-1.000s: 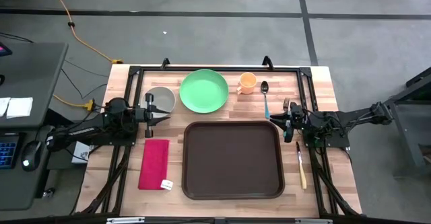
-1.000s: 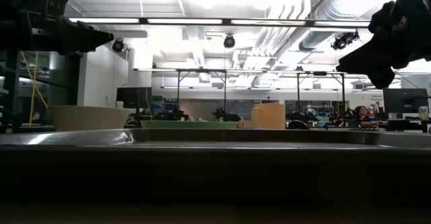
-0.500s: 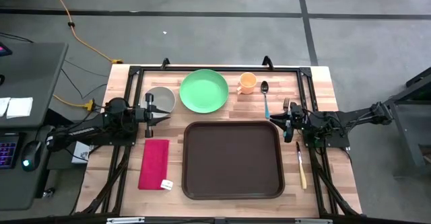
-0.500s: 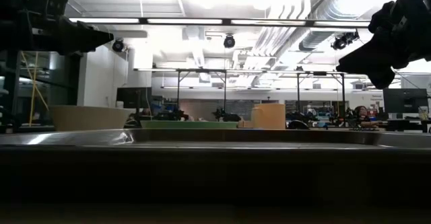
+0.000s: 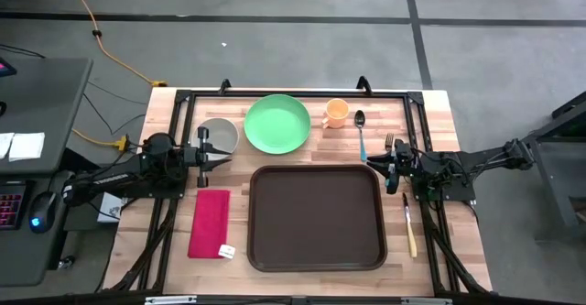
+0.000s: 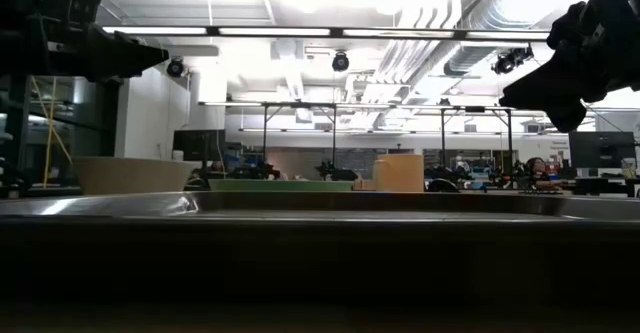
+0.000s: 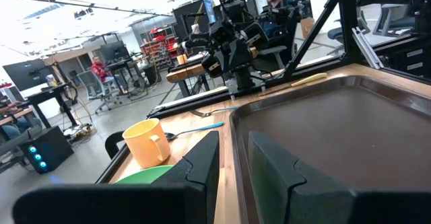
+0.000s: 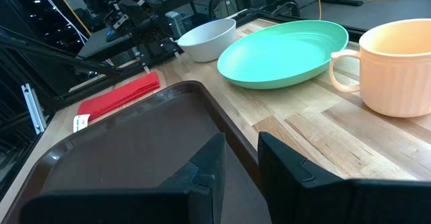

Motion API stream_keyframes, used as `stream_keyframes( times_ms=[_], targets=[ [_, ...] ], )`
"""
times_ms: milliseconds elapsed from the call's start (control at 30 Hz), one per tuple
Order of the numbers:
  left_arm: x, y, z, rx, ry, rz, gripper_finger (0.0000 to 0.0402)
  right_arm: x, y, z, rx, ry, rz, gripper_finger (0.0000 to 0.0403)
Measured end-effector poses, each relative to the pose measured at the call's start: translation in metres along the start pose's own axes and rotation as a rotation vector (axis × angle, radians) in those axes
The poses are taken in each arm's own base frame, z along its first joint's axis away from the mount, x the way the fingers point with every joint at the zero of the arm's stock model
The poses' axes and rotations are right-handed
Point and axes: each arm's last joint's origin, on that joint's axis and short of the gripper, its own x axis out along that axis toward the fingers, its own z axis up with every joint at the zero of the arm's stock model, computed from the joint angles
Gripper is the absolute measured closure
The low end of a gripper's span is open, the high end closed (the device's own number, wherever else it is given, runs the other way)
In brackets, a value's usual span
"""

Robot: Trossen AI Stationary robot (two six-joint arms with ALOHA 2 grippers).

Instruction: Set up tray

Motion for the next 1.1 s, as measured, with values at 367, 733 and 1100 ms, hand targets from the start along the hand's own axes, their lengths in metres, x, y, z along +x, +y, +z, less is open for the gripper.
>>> stream_keyframes(
  times_ms=[367, 733, 1100],
  targets=[
    [0.0, 0.0, 0.0, 0.0, -0.001, 0.001, 0.0289, 0.0, 0.0, 0.0, 0.0, 0.001, 0.001, 0.0336],
    [0.0, 0.0, 0.0, -0.003, -0.004, 0.002, 0.0289, 0.0, 0.002, 0.004, 0.019, -0.035, 0.018, 0.0336],
    [0.0, 0.0, 0.0, -0.004, 0.0, 0.0, 0.0289, -0.003, 0.009, 0.024, 0.119, -0.233, 0.085, 0.0336]
  ],
)
